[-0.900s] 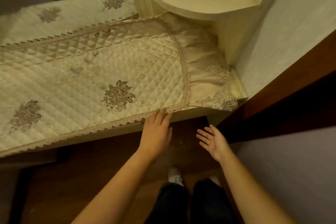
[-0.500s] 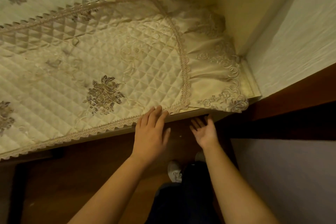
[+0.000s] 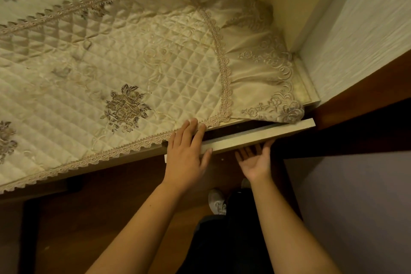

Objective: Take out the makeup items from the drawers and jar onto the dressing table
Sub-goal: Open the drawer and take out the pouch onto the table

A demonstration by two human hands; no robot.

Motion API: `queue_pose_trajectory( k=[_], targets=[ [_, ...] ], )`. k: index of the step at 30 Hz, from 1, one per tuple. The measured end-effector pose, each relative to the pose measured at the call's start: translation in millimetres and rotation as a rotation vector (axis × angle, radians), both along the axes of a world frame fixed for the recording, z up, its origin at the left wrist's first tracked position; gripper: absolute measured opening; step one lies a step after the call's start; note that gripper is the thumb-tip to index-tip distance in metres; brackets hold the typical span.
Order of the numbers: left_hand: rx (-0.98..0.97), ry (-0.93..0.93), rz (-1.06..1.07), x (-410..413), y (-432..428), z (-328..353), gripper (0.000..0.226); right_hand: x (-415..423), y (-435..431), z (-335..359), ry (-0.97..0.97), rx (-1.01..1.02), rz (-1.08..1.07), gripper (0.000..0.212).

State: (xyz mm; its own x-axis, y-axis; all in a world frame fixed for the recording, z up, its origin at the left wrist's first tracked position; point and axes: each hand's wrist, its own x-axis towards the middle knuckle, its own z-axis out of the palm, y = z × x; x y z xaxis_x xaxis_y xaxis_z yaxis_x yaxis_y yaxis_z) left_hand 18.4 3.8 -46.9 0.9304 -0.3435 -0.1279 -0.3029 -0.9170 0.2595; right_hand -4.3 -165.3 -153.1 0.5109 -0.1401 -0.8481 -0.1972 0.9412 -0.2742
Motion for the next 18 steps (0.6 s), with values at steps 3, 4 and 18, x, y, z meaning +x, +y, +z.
queue_pose_trajectory(
  k=[3,4,18],
  targets=[
    [-0.020,-0.002,0.013,-13,0,-1,0.058,-26,-4,1,0.041,0.006,-0.001,0.070],
    [-0.021,-0.017,0.021,-20,1,-2,0.055,-34,-5,2,0.055,0.009,-0.001,0.071],
    [-0.352,0.254,0.734,-129,12,-17,0.053,-113,-18,16,0.061,0.073,0.069,0.076]
  ],
)
